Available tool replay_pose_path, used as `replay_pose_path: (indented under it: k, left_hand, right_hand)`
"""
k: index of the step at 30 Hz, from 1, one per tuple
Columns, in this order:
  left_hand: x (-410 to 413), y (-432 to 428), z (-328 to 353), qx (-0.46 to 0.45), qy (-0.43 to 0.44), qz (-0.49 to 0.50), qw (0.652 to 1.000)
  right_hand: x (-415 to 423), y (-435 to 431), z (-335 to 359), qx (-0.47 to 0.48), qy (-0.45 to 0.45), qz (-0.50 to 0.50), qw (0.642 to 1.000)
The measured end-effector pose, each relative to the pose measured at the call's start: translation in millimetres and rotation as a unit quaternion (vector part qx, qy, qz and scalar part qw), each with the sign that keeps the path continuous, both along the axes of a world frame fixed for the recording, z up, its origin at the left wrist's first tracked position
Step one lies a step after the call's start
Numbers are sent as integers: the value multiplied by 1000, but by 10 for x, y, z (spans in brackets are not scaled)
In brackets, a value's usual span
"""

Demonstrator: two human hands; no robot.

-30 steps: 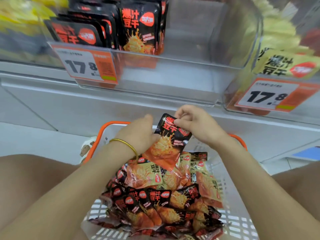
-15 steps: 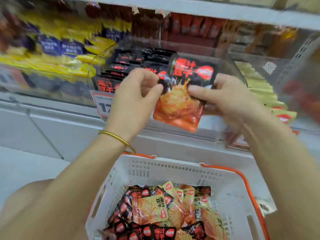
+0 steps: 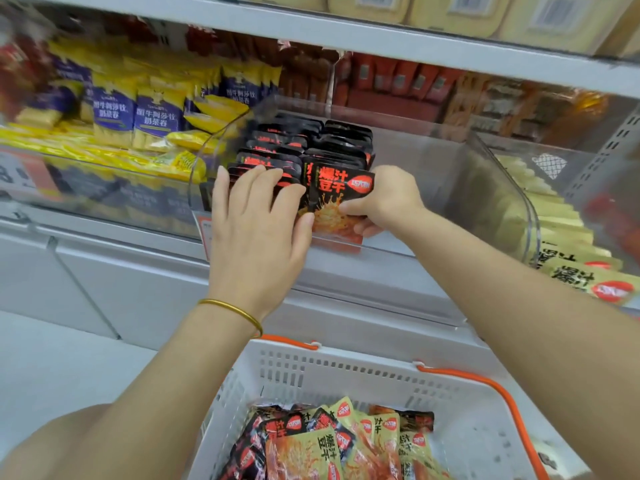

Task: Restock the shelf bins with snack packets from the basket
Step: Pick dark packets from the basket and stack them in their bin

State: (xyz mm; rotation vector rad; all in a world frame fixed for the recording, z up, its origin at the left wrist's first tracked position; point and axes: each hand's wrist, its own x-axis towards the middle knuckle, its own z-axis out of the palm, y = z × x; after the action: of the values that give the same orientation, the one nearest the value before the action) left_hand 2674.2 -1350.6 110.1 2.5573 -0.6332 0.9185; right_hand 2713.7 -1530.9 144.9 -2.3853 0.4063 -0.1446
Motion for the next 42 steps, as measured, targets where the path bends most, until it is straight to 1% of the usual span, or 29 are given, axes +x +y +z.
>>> replay_pose_path:
  k: [6, 12, 15, 18, 19, 20, 21, 22, 24, 26, 27, 29, 31, 33, 35, 37, 39, 42]
  left_hand:
    - [19, -8, -21, 5, -8, -1, 1000]
    - [-2, 9, -19, 0, -7, -9, 1000]
    - [-98, 20, 5, -10, -36, -25, 999]
    - [-332, -19, 30, -15, -74, -70, 995]
    - [-435, -38, 10, -11, -69, -86, 994]
    - [-533, -60, -36, -1, -50, -99, 994]
    - [-616, -77, -108, 16, -22, -111, 993]
    - [-682, -94, -204, 38, 12, -122, 992]
    - [-773, -115, -432, 103, 92, -137, 981]
    - [-801, -118, -635, 178, 154, -129, 963]
    - [-801, -130, -692, 204, 175, -127, 955]
    - [-804, -185, -725, 225, 224, -125, 940]
    - [-783, -240, -746, 254, 245, -113, 929]
    - [-748, -293, -789, 280, 244, -105, 922]
    - [-735, -343, -820, 296, 242, -105, 918]
    - [-715, -364, -862, 302, 254, -107, 913]
    - [-700, -382, -900, 312, 261, -111, 907]
    - [-683, -409, -926, 327, 272, -123, 897]
  right_hand:
    - [79, 164, -40, 58, 14, -10, 998]
    - [-75, 134, 76, 121, 32, -13, 992]
    - [-281, 80, 257, 128, -17, -17, 991]
    - [-731, 39, 437, 108, -126, -1, 986]
    - [-917, 47, 446, 109, -150, 21, 982]
    - [-1095, 63, 410, 115, -155, 46, 980]
    - [-1232, 66, 301, 126, -136, 70, 980]
    - [-1333, 74, 135, 139, -95, 88, 982]
    - [-1422, 96, -357, 135, 38, 108, 984]
    - [-1413, 102, -991, 92, 185, 112, 972]
    - [-1394, 85, -1335, 66, 237, 118, 962]
    - [-1385, 49, -1943, -4, 298, 130, 946]
    - [-1451, 25, -2422, -66, 321, 135, 935]
    - [-1538, 37, -2804, -70, 329, 124, 933]
    - [-1615, 90, -3063, -55, 319, 97, 941]
    - [-1651, 111, -3185, -51, 299, 63, 951]
    - [-1649, 91, -3183, -41, 279, 50, 958]
    - [-1589, 0, -3117, 13, 251, 23, 968]
